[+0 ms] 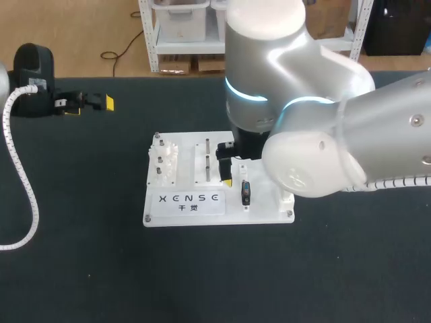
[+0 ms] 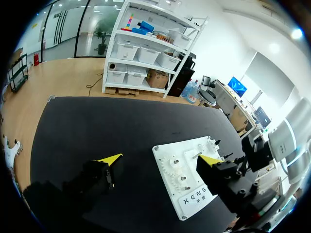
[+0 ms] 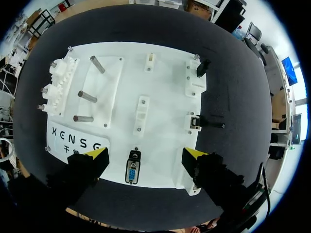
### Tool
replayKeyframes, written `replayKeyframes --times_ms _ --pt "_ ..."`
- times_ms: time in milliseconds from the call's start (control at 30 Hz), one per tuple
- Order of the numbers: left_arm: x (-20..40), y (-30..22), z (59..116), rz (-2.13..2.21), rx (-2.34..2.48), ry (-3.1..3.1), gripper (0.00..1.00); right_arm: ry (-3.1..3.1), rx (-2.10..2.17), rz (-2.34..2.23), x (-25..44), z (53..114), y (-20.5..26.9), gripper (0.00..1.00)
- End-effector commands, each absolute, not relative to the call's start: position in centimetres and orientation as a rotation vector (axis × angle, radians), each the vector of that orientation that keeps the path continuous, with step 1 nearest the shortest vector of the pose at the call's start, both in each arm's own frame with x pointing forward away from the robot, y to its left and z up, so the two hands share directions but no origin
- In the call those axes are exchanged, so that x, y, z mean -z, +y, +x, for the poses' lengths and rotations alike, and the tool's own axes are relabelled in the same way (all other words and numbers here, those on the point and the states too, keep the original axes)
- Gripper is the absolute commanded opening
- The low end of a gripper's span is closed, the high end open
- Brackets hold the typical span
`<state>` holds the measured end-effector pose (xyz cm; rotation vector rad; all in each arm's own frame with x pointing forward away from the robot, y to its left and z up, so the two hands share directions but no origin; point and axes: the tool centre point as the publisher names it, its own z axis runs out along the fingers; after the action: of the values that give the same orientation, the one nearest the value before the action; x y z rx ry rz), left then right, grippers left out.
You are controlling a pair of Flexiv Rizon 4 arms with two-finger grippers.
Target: Insert the USB connector, Ethernet cable, and multi-pin plug into their matching sockets one by one.
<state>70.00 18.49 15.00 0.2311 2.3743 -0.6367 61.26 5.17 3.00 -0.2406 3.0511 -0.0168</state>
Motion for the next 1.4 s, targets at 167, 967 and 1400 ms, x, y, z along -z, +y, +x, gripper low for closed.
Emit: replayKeyframes --times_ms 167,967,1400 --pt "-15.0 18.5 70.0 0.231 0.636 2.374 1.0 3.054 0.03 -0.243 -2.99 61.03 5.45 1.0" --pt "-15.0 18.5 70.0 0.231 0.636 2.374 1.0 3.05 -0.007 -0.271 -3.07 60.78 5.61 1.0" --pt "-15.0 18.5 70.0 0.231 0.636 2.374 1.0 3.05 -0.007 -0.271 -3.07 60.78 5.61 1.0"
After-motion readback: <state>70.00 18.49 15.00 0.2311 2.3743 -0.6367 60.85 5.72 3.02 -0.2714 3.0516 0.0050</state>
